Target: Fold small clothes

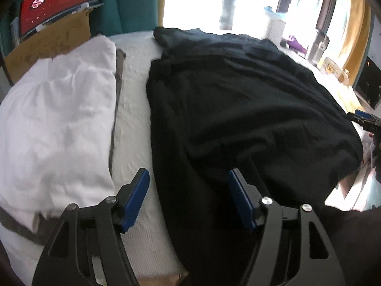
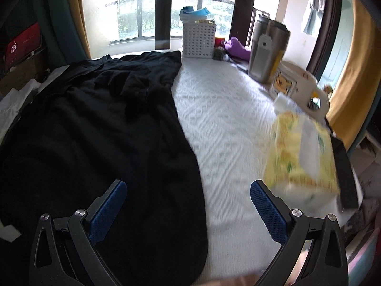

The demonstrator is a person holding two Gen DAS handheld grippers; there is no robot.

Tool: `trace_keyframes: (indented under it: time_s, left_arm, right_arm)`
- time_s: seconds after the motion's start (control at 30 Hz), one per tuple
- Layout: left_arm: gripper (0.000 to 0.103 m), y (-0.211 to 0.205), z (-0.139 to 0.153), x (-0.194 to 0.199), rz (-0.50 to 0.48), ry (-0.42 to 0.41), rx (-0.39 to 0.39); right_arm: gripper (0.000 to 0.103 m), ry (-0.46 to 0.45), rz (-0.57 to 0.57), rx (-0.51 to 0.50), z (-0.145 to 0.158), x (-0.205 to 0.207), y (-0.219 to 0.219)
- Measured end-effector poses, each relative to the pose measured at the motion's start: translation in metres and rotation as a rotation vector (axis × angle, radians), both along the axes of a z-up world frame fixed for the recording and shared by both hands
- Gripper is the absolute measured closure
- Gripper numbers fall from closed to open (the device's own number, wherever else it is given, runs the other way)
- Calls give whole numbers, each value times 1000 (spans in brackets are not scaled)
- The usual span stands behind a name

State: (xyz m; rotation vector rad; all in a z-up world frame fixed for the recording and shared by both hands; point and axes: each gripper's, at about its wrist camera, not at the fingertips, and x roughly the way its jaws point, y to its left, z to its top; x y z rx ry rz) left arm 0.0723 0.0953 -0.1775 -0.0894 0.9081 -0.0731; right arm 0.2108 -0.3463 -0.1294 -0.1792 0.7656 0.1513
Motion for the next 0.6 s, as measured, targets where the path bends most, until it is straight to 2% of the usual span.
trace_keyframes:
  time_s: [0.03,0.2,0.27,0.33,0.37,0.5,0.53,0.57,0.6]
  left_arm:
    - [34,-2,-2,-4,-3,24,4]
    - [34,-6,-3,-24,-27,19,24]
    - [34,-9,-5,-29,-35,20,45]
    - [35,-13,-6,-31,-45,16,55]
    - [37,-13,-6,-32,-48,9,53]
    - [69,-17,-6,-34,-59,-30,64]
    - [78,-19,-5,-34,-60,-35,66]
    - [85,-20,-5,-34,-65,-38,69]
    - [100,-21,-4,-34,-73,-40,63]
  right_arm:
    - [0,8,1,13,-2,-5,-3]
    - [0,31,16,58,-13,-28,-16]
    - [6,38,24,110,-15,-36,-23]
    - [20,53,35,149,-18,-41,-25]
    - [23,61,46,160,-19,-43,-24]
    - [38,62,75,165,-21,-46,-18]
    - [48,61,82,172,-21,-46,-17]
    - [54,64,87,175,-21,-46,-15]
    - [67,65,98,173,-21,-47,-12]
